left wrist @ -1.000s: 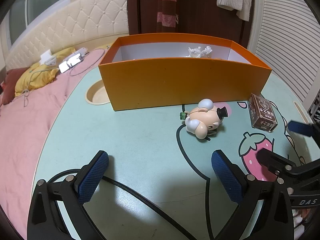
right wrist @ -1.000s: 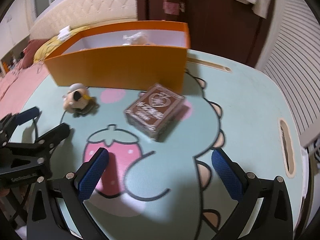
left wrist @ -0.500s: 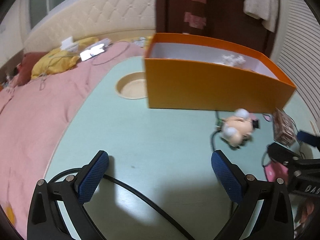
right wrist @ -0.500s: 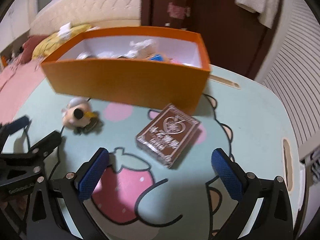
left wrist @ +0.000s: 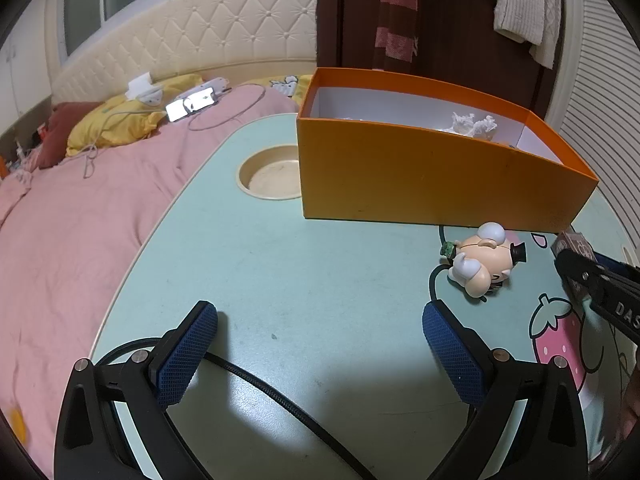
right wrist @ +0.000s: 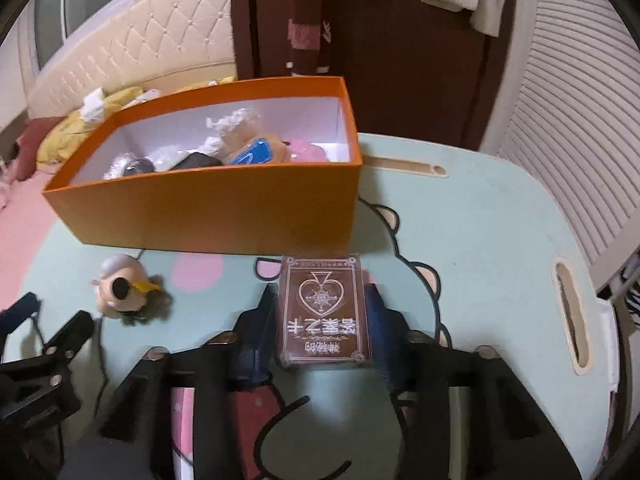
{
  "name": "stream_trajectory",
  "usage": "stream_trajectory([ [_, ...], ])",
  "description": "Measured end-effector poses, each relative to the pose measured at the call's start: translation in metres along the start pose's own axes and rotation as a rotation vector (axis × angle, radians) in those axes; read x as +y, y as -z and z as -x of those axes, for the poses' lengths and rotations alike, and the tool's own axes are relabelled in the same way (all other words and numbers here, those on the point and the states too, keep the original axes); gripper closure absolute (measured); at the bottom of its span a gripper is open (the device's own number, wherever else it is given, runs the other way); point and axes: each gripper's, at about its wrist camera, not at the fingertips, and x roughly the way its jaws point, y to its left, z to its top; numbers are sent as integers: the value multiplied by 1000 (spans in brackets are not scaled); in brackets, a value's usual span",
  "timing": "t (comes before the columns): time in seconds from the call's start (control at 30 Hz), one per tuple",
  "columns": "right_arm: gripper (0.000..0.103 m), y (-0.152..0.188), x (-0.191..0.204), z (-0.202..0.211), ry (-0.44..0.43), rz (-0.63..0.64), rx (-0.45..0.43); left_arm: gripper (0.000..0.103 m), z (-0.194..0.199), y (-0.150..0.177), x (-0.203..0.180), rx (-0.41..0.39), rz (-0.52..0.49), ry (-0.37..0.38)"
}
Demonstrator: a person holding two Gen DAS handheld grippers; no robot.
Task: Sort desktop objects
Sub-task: 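Grasp the brown card box on the table with the right gripper, then hold the card box with right gripper while left gripper grasps the figurine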
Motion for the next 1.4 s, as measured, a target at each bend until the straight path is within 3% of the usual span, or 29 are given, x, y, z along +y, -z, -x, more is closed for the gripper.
stream_trajectory([
  [0.13,61,4,-3,4,-17,7,4,1,3,-1,-2,8,-23,30],
  [0.23,61,8,-5,8,-20,18,-2,2,14,-5,-4,-35,-26,67],
  [0.47,61,16,-8,15,-27,46,-16,2,15,-21,-28,-20,-110,135],
  [0.6,61,20,-9,17,-24,54,-25,21,16,-30,-42,-11,-158,173],
  [0.9,61,21,-13,14,-31,50,-28,22,6,-40,-69,18,-233,202],
  [0.97,61,22,-12,14,-31,51,-30,32,1,-39,-75,33,-257,213],
  [1.0,61,22,-12,14,-32,51,-30,57,-2,-38,-78,48,-270,223],
  [1.03,61,22,-12,14,-32,52,-31,62,-6,-37,-80,68,-277,229],
  [1.4,61,26,-11,14,-30,49,-34,62,18,-32,-70,14,-242,245],
])
